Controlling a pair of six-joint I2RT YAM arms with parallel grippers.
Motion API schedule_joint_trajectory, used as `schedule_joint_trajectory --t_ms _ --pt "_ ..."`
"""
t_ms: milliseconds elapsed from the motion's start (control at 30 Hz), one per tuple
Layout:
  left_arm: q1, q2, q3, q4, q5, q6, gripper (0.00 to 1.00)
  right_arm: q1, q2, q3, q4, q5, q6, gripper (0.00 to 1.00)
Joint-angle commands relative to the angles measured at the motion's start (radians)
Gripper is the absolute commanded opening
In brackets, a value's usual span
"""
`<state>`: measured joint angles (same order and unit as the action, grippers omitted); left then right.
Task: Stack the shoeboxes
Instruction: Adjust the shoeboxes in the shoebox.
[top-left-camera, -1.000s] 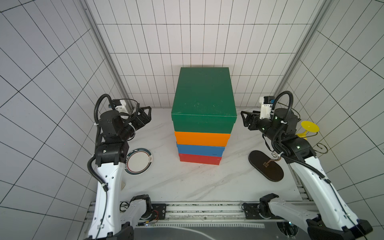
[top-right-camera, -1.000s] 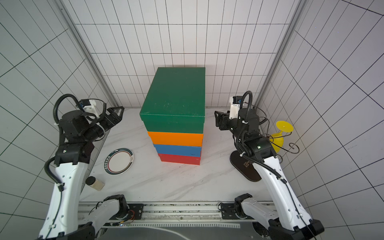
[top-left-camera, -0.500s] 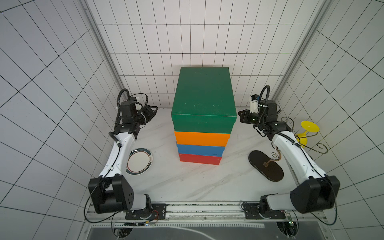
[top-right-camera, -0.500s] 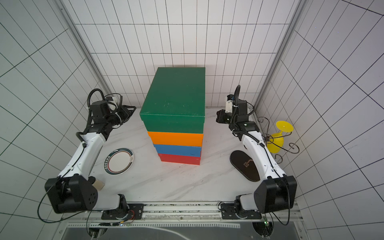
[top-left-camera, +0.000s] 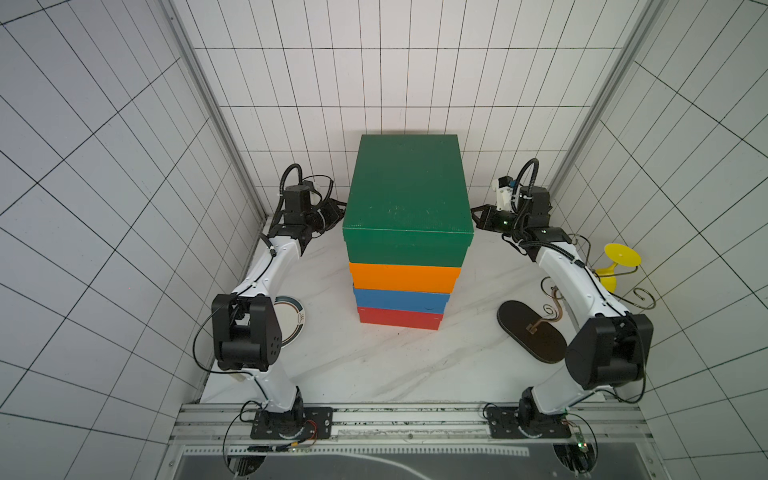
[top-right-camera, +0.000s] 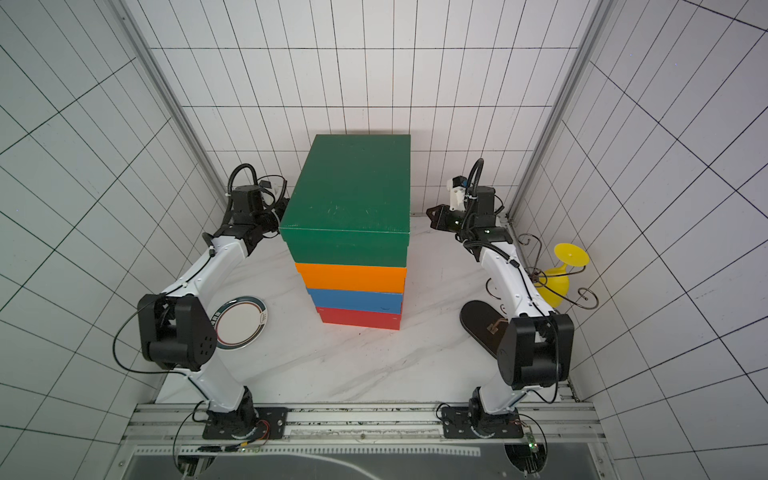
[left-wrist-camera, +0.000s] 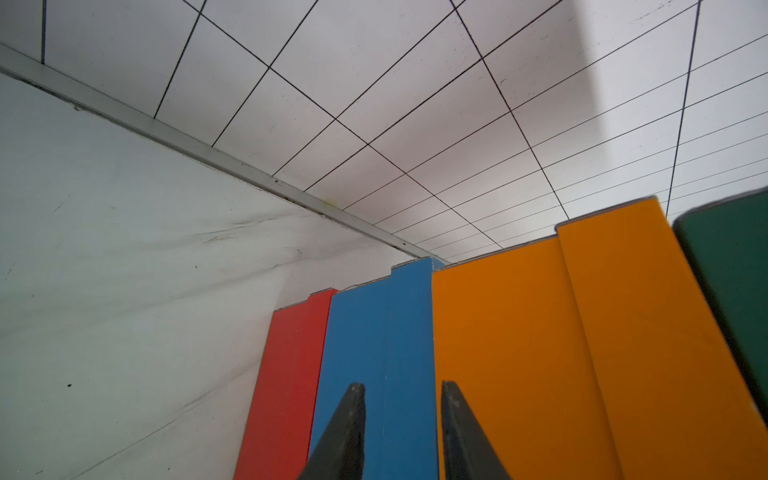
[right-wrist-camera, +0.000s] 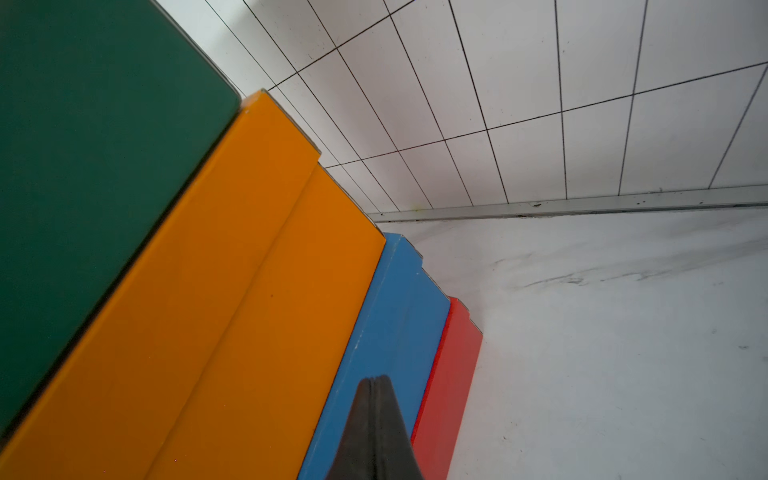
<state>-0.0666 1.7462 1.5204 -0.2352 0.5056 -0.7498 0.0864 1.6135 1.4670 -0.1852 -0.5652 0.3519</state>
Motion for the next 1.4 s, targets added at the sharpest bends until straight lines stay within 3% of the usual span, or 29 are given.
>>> schedule_joint_trajectory --t_ms 0,733,1367 --pt "-0.009 0.039 0.049 0.033 -0.016 -0.009 0.32 0.0 0.032 0.104 0.042 -0.058 0.019 0.0" --pt "-0.09 0.136 0.215 -0.012 -0.039 -0.01 0.32 0.018 0.085 0.141 0.047 -0.071 0.029 0.0" --pt "-0.102 0.148 0.249 -0.051 -0.06 0.009 0.32 0.024 0.096 0.144 0.046 -0.076 0.029 0.0"
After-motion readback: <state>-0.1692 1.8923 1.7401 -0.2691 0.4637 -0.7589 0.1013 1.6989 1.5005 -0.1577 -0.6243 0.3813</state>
